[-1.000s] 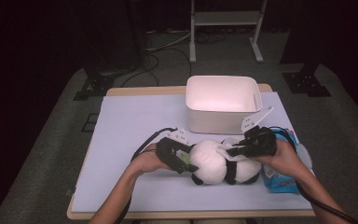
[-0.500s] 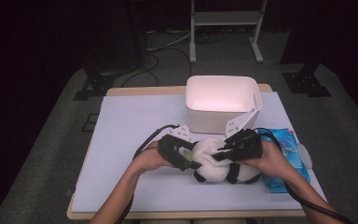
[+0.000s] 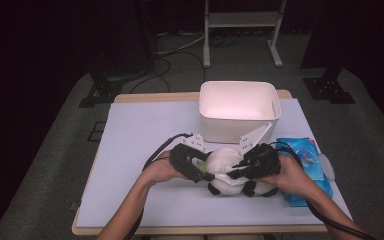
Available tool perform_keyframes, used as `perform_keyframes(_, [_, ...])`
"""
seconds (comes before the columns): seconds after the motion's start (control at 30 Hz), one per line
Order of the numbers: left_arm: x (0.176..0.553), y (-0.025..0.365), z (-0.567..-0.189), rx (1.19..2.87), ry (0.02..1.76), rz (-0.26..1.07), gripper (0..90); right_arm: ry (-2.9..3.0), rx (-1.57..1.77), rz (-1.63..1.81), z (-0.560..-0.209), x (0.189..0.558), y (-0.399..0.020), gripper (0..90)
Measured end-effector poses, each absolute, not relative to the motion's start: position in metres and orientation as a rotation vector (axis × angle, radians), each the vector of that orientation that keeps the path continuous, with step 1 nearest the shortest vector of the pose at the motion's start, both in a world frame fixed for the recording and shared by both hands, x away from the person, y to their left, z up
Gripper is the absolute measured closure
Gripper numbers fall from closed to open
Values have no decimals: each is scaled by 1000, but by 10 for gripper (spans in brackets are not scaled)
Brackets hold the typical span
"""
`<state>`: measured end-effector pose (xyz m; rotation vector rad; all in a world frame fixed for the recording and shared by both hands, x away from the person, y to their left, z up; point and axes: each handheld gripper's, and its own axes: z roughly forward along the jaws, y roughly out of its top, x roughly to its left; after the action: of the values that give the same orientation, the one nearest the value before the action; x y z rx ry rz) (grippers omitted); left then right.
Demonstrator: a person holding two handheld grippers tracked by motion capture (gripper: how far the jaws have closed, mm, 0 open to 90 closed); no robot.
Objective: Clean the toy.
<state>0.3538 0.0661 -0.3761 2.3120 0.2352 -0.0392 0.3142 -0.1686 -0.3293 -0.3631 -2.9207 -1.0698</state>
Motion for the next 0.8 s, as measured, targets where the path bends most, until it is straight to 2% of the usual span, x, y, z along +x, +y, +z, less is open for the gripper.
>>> perform_keyframes(0.47, [354, 65, -377, 2318, 223, -35, 268, -2944, -497, -1082, -325, 334, -186, 836])
perform_keyframes(0.8, [355, 70, -385, 2312, 240, -61, 260, -2944, -651, -1053, -334, 354, -212, 835])
